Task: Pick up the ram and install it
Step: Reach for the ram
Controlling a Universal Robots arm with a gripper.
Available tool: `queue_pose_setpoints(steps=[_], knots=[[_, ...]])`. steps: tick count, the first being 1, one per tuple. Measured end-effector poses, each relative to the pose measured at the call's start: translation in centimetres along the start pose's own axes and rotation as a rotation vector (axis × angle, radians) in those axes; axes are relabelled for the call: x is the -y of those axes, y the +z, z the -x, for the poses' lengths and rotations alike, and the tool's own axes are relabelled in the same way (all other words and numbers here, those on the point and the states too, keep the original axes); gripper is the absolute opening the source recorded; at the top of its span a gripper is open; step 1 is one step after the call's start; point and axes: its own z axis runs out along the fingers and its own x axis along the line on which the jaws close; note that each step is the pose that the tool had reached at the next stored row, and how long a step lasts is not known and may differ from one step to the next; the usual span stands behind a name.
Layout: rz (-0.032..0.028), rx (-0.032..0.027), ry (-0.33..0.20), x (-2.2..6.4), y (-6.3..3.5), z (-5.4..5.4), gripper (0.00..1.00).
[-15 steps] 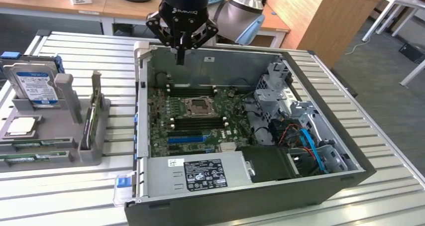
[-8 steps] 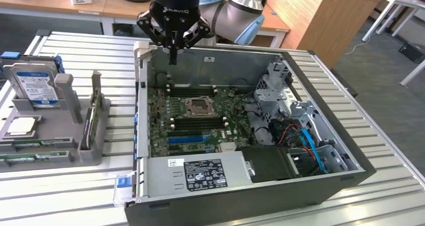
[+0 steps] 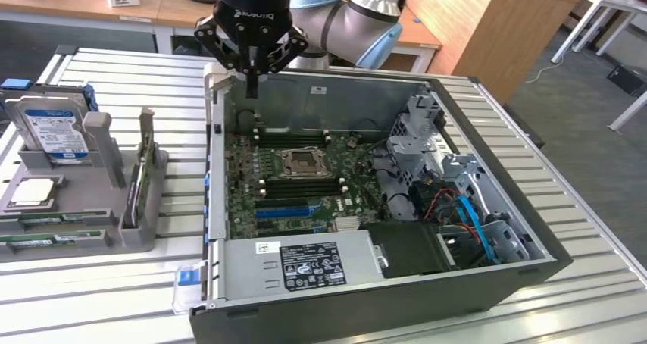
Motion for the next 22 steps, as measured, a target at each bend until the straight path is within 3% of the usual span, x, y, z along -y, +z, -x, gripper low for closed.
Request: queue_pose_setpoints(steps=[22], knots=[[-0.0018,0.0002,0.0,0.33,-0.01,-4.4,0.11]])
